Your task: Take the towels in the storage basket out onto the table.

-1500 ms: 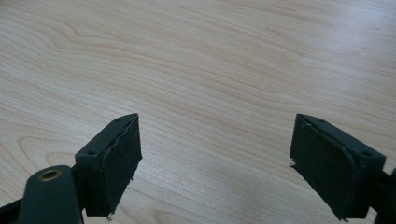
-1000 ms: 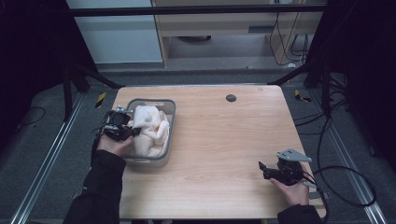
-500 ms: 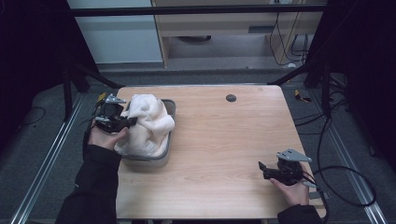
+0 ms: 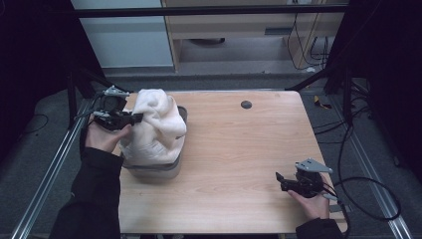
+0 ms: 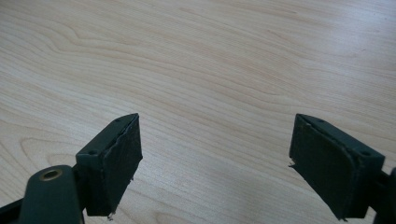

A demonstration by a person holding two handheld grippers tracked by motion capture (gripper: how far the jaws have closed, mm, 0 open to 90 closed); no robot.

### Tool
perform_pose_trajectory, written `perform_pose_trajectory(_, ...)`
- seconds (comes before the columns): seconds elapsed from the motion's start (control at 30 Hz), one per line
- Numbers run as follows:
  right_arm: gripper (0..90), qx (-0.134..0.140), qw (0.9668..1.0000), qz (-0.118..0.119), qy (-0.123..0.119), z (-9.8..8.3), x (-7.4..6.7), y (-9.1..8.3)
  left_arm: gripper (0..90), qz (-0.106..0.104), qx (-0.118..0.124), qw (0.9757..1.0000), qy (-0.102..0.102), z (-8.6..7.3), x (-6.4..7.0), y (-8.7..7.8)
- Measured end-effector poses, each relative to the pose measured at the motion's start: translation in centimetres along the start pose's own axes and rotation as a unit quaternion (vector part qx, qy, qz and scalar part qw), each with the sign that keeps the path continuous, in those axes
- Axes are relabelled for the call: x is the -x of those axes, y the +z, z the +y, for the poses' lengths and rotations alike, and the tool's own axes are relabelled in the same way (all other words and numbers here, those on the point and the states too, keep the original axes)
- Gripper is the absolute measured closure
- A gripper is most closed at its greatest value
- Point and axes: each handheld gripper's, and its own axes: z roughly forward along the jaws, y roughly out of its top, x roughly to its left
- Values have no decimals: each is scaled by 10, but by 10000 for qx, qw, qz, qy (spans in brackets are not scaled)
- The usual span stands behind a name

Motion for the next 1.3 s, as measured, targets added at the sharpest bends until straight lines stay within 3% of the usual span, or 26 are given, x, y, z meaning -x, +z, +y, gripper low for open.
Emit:
perform_pose_trajectory(0.83, 172, 44, 10000, -22, 33, 0, 0, -2, 824, -245, 290, 9985, 391, 28, 15, -52)
perform_pose_trajectory(1.3, 171, 90, 9999, -48, 82, 1, 2, -2, 824, -533, 408, 9940, 860, 57, 53, -66)
